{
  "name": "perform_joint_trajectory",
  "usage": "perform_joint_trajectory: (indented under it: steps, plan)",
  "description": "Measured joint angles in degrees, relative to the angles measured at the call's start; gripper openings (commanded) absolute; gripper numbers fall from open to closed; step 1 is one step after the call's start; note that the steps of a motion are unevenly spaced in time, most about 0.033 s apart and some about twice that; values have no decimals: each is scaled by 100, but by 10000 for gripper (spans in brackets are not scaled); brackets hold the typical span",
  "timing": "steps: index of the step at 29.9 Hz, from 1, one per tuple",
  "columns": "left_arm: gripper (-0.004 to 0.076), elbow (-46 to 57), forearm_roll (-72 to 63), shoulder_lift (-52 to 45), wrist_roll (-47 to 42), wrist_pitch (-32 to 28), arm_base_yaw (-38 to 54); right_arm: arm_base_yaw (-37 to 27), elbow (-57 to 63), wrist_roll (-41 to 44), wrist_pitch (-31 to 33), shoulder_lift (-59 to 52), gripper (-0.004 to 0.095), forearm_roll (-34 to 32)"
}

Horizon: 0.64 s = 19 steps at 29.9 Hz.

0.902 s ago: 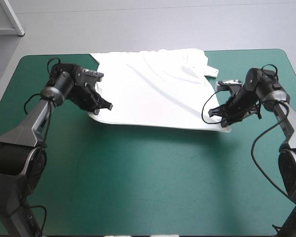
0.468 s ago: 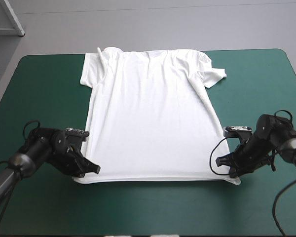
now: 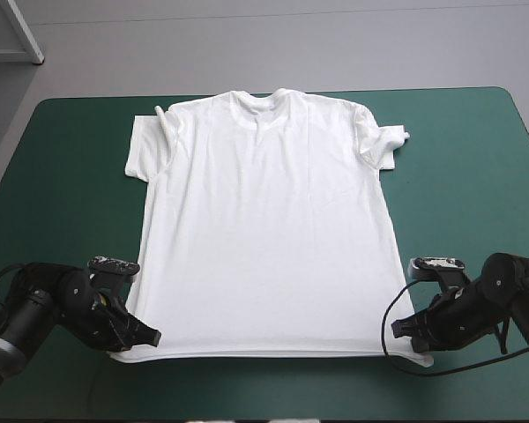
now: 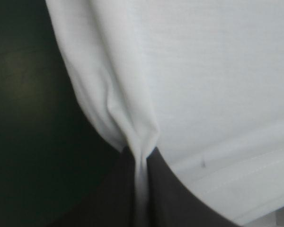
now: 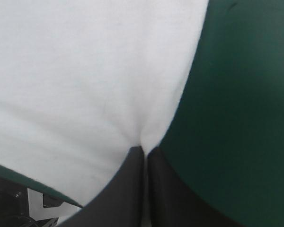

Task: Fold the cloth

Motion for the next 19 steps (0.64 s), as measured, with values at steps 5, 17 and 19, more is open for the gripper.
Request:
perform_joint_trajectory:
  steps: [5,17,19]
  plan:
    - [89,0,60,-99,0,30,0,0,34,-169,8,-59,60,83]
    - [450,7,92,-110,0,-176,0,0,51,-674,-660,-59,600,284]
    - [450,7,73,-110,0,-286,0,0,51,-688,-799,-59,600,284]
